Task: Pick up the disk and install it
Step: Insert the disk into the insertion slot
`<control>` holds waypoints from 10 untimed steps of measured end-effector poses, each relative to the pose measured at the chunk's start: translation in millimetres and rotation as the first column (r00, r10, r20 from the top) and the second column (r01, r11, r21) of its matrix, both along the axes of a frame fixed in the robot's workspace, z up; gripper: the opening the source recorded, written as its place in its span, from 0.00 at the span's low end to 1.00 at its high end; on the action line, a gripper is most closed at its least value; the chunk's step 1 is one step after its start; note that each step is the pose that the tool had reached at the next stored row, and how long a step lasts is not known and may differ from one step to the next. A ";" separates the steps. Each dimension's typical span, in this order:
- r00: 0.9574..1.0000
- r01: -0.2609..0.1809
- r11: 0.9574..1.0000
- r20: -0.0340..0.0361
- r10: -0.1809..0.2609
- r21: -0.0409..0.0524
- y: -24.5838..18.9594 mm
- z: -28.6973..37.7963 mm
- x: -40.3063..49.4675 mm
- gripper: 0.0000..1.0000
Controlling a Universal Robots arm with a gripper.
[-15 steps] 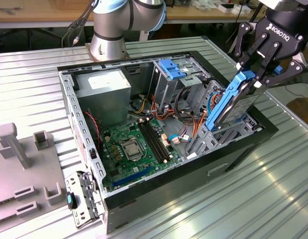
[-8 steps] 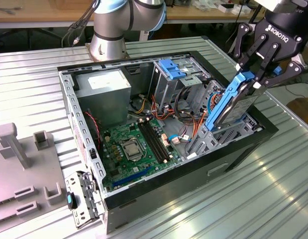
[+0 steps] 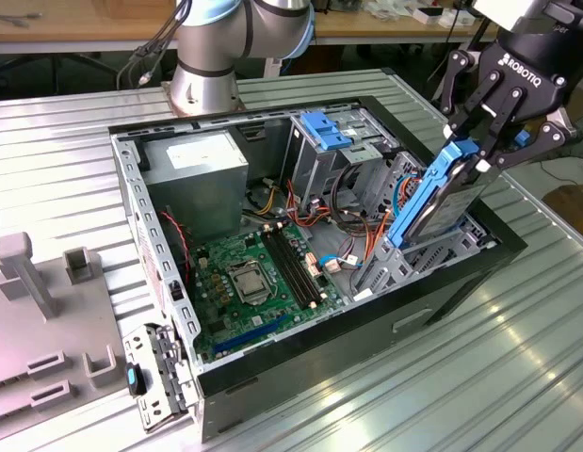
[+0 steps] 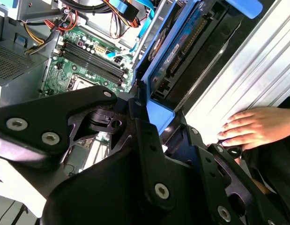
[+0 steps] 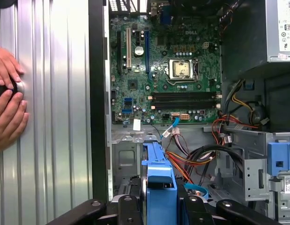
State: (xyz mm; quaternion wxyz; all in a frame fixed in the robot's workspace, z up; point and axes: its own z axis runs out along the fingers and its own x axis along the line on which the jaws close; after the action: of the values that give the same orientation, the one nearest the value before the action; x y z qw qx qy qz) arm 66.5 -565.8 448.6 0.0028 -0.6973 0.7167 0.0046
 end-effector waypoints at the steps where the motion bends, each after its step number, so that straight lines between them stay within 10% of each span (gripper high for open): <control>1: 1.000 0.000 1.000 0.000 0.000 0.000 0.0 -0.8 0.0 0.37; 10: 1.000 0.000 1.000 0.000 0.000 0.000 0.0 -9.0 0.0 0.37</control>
State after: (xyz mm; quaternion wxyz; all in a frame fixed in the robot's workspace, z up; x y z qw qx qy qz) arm 66.5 -565.8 439.6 0.0028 -0.6973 0.7167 0.0047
